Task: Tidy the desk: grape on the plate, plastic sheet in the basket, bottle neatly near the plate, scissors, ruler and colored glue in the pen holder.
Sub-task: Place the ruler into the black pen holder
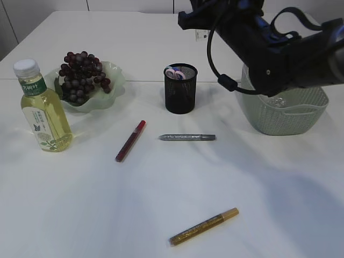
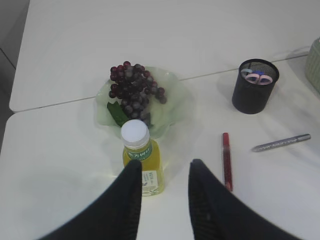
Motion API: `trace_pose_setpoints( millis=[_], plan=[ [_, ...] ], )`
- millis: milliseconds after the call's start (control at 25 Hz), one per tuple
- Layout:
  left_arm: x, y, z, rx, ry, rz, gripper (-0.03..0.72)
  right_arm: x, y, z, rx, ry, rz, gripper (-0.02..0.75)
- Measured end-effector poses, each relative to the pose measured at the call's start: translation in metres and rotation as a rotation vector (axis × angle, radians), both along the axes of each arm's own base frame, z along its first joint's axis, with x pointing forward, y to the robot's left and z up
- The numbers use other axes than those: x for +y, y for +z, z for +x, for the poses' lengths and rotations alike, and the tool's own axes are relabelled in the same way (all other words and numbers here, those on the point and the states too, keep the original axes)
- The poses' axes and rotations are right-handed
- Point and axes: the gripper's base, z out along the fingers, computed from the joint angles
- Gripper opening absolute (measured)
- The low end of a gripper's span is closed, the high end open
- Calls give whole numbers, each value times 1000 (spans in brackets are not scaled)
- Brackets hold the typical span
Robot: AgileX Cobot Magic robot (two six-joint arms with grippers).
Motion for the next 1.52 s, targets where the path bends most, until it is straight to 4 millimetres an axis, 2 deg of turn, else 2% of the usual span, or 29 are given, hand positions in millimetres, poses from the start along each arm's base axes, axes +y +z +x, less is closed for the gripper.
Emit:
trace_pose_setpoints(
  millis=[400, 720, 1000, 1200, 1520],
  plan=[
    [-5, -2, 15, -38, -7, 16, 237, 20, -42, 49, 0, -7, -33, 305],
    [-5, -1, 16, -60, -8, 22, 238, 25, -70, 74, 0, -27, -45, 305],
    [-5, 0, 17, -72, -8, 29, 239, 25, -82, 87, -2, -45, -32, 305],
    [-6, -1, 20, -75, -10, 31, 239, 25, -101, 92, 18, -49, -41, 305],
    [-8, -5, 25, -67, -12, 36, 239, 26, -101, 93, 23, -48, -43, 305]
  ],
)
